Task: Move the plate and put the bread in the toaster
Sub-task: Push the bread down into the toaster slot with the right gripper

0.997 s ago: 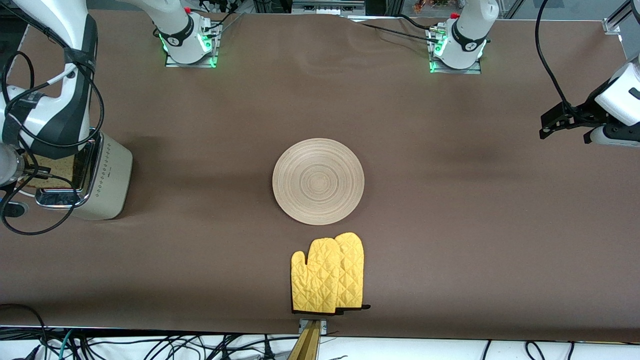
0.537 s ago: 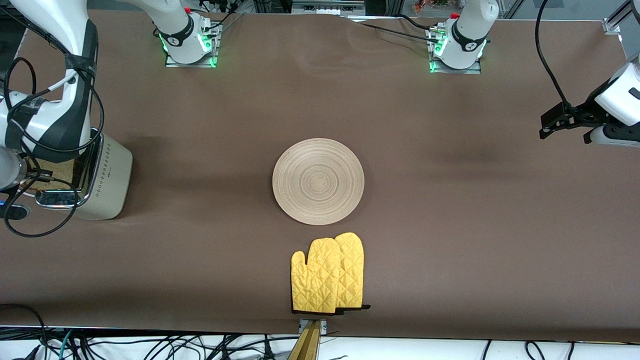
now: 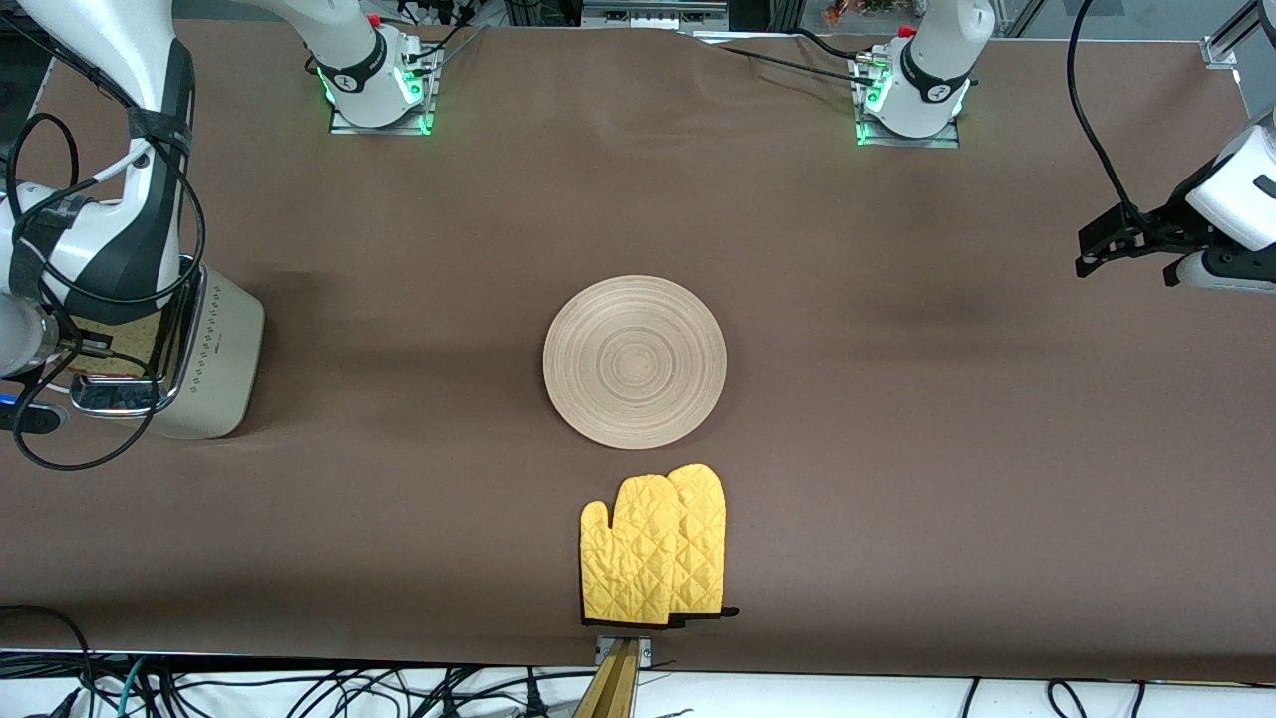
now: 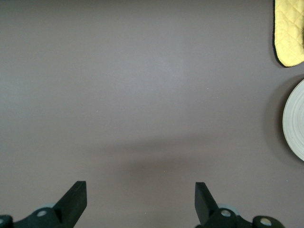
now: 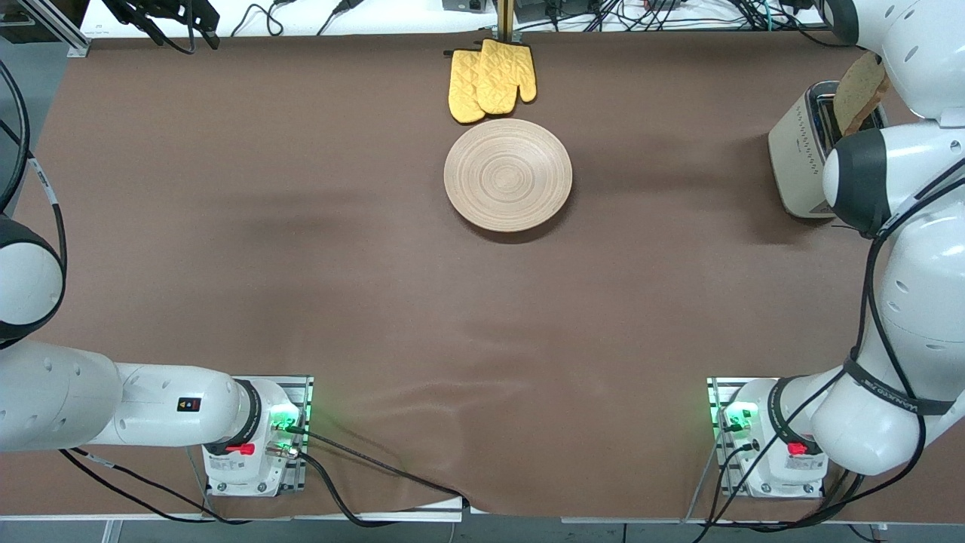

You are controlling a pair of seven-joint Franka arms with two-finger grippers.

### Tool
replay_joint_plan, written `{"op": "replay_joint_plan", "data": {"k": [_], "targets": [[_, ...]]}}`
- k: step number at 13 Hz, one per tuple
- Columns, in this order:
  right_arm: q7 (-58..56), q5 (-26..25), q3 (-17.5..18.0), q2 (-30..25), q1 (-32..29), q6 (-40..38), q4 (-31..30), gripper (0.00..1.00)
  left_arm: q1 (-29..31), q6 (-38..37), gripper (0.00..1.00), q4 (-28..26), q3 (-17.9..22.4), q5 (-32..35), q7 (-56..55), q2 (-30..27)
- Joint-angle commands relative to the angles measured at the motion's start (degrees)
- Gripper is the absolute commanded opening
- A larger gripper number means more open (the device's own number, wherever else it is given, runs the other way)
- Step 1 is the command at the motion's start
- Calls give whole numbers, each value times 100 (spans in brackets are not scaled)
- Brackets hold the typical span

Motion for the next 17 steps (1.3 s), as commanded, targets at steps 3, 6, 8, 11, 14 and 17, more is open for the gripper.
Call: {"op": "replay_joint_plan", "data": {"k": [3,6,8,11,14,17], "targets": [[-261,103,-30,-136,17,-269,-107,0,-37,-117,100,94,8,129,-88,-11],[-279,103,-30,-145,17,-366,-107,0,-37,-117,100,94,8,129,-88,-11],[-279,103,-39,-136,9,-393,-107,0,-37,-117,100,94,8,129,-88,-11],[-279,112,-30,-84,-70,-104,-107,0,-37,-117,100,94,8,129,-88,-11],[-279,112,-4,-49,-202,204,-116,0,-37,-117,100,94,8,129,-88,-11],[-279,278,-4,39,-229,293,-116,0,-37,-117,100,94,8,129,-88,-11]]}}
